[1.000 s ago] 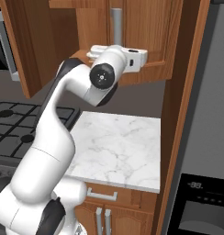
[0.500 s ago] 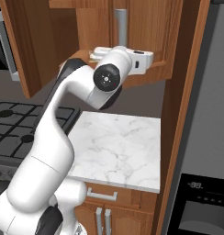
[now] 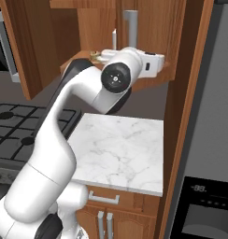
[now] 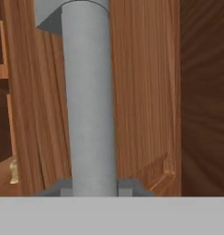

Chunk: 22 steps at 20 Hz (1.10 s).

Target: Get the candle and the liquor from the cabinet and move them to the dining counter.

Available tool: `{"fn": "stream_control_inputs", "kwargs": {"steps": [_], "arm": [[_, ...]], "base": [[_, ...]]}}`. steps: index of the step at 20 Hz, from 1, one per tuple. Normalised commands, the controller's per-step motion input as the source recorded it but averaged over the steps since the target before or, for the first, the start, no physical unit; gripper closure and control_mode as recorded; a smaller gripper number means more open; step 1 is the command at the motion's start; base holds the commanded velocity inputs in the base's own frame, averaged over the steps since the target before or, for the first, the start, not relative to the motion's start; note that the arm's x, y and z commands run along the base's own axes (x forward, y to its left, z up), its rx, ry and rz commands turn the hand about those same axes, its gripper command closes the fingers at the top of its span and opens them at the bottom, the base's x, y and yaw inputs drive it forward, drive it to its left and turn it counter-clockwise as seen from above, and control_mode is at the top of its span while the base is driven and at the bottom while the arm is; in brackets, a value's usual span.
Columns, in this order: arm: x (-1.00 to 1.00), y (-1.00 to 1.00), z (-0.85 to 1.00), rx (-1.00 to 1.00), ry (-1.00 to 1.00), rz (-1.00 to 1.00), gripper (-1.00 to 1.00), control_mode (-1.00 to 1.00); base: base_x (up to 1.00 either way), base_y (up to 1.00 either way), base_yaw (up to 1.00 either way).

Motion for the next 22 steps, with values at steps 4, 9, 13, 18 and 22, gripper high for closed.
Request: {"fn": "stream_control_inputs", "kwargs": {"steps": [4,9,13,18,22], "arm": [[-0.18,-0.32,0.0,0.0,0.06,-0.03,1.0,-1.0],[-0.12,-0.23,0.0,-0.01,0.05,-0.08,1.0,-1.0],[-0.07,-0.23,0.0,-0.01,0.04,-0.1,1.0,-1.0],[-0.01,-0.23,0.0,-0.01,0.01,-0.09,1.0,-1.0],[0.0,-0.22,0.0,0.0,0.0,-0.09,1.0,-1.0]], "base": [[0.0,0.0,0.0],[0.0,0.0,0.0],[0.0,0.0,0.0],[0.0,0.0,0.0],[0.0,0.0,0.0]]}}
